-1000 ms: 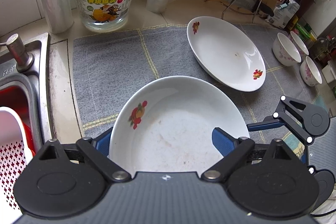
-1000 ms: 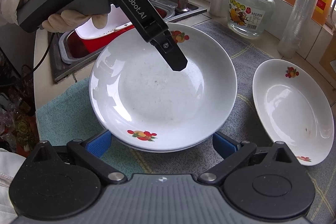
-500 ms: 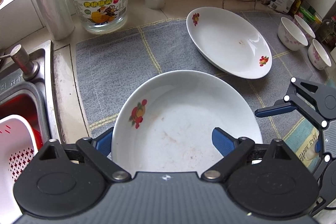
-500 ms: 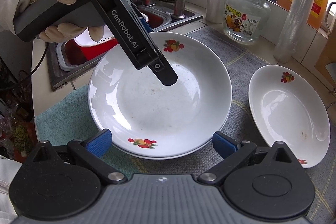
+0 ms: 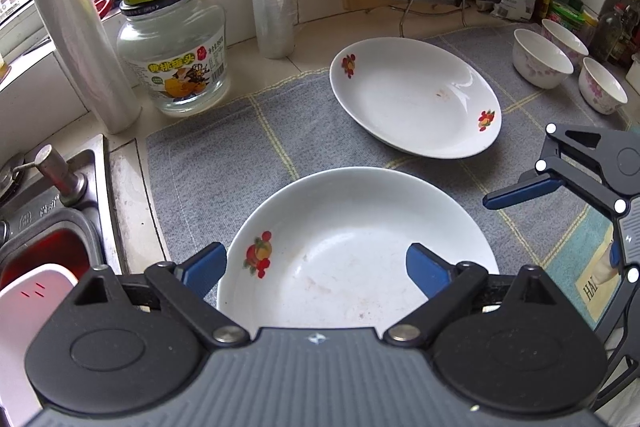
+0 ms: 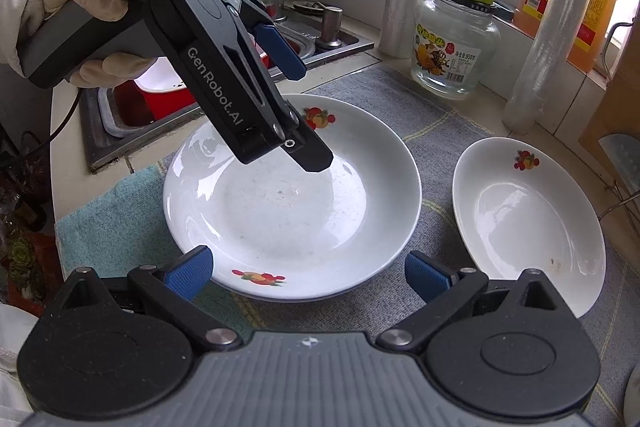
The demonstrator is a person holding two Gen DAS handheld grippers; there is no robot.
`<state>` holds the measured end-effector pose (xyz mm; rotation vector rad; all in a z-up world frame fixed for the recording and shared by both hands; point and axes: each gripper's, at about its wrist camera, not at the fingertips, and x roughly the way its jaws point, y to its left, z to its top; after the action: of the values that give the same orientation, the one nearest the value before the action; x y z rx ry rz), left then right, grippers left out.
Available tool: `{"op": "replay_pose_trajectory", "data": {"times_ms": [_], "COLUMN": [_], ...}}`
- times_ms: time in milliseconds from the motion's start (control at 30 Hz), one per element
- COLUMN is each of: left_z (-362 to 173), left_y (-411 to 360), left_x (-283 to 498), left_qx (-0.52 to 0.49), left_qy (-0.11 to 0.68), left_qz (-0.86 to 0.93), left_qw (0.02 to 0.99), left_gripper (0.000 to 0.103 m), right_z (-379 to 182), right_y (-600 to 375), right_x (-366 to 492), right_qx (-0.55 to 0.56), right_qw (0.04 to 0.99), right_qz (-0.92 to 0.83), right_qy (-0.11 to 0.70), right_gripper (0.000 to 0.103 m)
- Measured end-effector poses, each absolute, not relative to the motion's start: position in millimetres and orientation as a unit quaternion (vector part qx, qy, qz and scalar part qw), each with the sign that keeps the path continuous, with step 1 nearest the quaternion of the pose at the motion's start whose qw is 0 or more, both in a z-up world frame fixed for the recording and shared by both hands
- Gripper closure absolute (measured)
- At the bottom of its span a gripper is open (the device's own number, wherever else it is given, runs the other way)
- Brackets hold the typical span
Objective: Organize plates and bowls
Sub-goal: 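Lower the held flower plate onto the plate stack with the left tool, then open the left tool to release the plate on the stack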
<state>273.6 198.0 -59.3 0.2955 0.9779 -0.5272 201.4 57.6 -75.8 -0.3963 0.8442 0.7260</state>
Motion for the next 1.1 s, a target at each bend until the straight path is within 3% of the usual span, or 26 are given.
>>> {"op": "replay_pose_trajectory", "data": {"times_ms": [500,1100], "left_z": [-42.0,-52.7], "left_y": [199.7,157.8], "left_x": [207.8,191.0], "left_qx": [0.050,0.040], "left_qy": [0.371,0.346], "left_qz": [-0.166,-0.217], "left_qw": [0.912,0.912], "left_gripper": [0.002,0.002], "right_z": [-63.2,-70.6], "right_y": [13.9,-37.6], "right_x": [195.0,193.3], "right_qx": [-0.166,-0.146], "right_qw": [0.877,0.892], "right_qz": [0.246,0.107], "right_qy": [0.378,0.414], "right_gripper": [0.000,0.000]}}
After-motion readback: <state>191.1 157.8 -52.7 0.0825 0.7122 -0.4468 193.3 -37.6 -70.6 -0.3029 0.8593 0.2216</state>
